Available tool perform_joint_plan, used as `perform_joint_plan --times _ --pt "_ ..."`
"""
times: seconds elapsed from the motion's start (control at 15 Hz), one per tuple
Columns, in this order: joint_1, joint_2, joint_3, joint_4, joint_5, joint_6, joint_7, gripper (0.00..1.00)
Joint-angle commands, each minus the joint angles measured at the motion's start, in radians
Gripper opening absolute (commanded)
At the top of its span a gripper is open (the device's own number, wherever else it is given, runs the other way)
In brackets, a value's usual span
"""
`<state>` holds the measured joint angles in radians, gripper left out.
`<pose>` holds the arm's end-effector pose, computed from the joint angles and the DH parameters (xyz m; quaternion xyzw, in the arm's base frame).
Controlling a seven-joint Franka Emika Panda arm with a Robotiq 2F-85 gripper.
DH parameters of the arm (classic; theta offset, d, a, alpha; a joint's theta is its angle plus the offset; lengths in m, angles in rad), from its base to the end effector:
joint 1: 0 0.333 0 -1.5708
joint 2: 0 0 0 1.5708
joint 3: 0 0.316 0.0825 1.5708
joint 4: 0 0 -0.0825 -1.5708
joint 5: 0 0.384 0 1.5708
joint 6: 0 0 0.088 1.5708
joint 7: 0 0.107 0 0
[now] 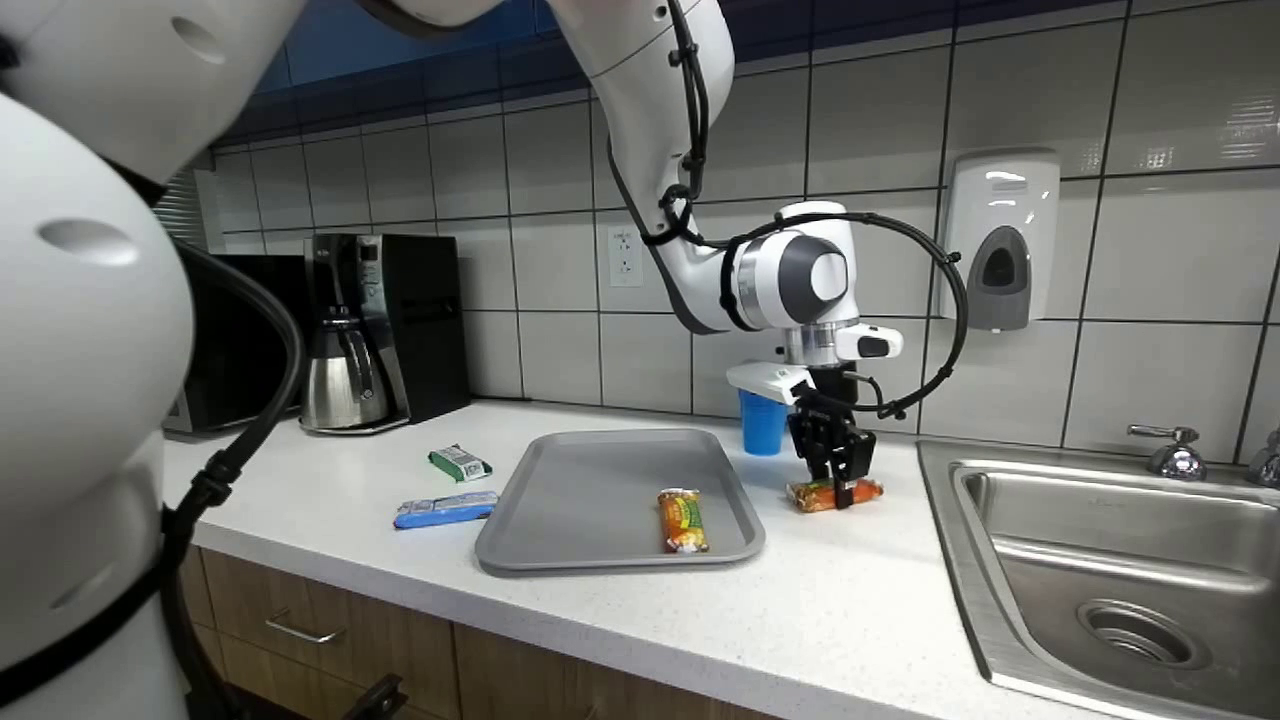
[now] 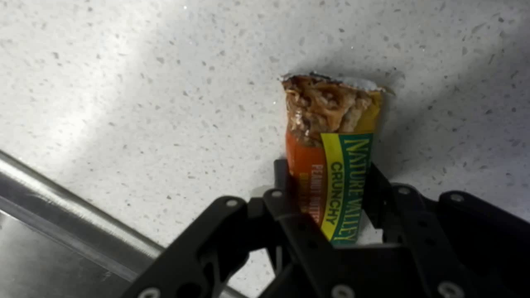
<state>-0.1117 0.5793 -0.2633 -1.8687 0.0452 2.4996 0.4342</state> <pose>0.6052 -0.2274 0.2189 0.9193 -0.3877 0.0378 0.0554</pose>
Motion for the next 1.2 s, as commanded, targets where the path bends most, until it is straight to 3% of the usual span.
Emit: perform_joint_plan --times 0.0,0.53,1.13 --pt "0.003 -0.044 -0.003 -0.003 -0.006 -0.037 -0.007 0.18" --pt "0.008 -0.123 0.016 -0.021 -0.019 -0.057 -0.064 0.18" --pt "0.065 -0.18 0.062 -0.077 -0.046 -0.059 -0.1 0.18"
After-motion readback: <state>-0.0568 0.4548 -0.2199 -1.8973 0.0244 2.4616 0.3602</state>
